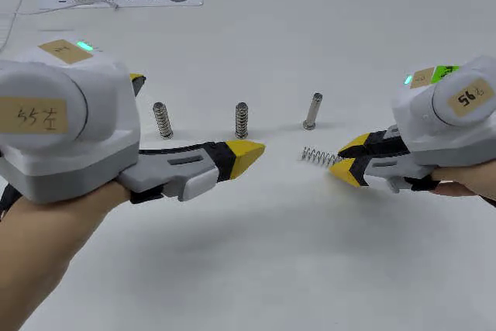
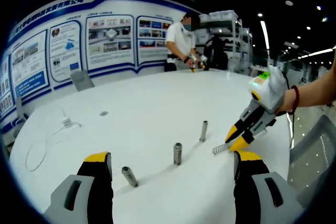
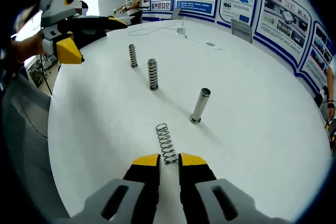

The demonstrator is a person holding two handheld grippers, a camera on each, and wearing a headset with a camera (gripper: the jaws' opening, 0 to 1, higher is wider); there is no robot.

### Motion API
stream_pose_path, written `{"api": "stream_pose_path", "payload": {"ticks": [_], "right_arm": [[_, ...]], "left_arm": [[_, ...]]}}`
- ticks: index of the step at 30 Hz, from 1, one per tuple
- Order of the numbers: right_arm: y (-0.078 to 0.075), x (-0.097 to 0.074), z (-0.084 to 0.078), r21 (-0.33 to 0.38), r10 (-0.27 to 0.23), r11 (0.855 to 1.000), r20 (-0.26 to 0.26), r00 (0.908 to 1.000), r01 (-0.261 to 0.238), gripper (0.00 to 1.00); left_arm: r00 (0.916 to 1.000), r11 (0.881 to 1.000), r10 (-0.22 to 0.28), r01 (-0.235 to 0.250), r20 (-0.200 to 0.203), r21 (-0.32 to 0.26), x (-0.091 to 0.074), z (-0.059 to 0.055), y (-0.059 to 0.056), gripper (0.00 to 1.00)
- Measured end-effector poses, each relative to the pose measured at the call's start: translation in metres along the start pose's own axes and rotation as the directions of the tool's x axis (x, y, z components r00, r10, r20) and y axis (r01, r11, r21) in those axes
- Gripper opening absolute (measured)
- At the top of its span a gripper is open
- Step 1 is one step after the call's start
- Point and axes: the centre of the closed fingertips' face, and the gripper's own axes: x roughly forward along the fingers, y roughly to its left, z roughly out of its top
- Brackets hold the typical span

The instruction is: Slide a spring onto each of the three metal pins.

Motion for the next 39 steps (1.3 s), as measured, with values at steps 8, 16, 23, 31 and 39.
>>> {"api": "stream_pose_path", "payload": {"ticks": [8,16,23,31,39], "right_arm": [[0.0,0.002,-0.003,-0.005,0.001,1.0,-0.015,0.9999,-0.001,0.12],[0.002,0.001,-0.003,-0.004,-0.001,1.0,-0.015,0.9999,0.001,0.12],[0.002,-0.001,0.001,0.028,-0.015,1.0,0.011,0.9998,0.015,0.11],[0.004,-0.008,0.012,0.059,-0.017,0.998,0.059,0.9981,0.013,0.11],[0.014,-0.016,0.027,0.112,0.022,0.993,0.129,0.9914,-0.036,0.11]], "left_arm": [[0.9998,1.0,0.012,-0.013,-0.014,-0.02,-0.006,-0.007,0.004,1.0],[0.9995,0.999,0.025,-0.026,-0.019,-0.025,-0.011,-0.01,0.007,1.0],[0.9993,0.999,0.031,-0.032,-0.022,-0.036,-0.015,-0.012,0.009,0.99],[0.9994,0.997,0.033,-0.034,-0.007,-0.064,-0.018,-0.009,0.01,0.97],[0.9993,0.992,0.015,-0.01,0.033,-0.123,-0.02,-0.002,0.008,0.94]]}}
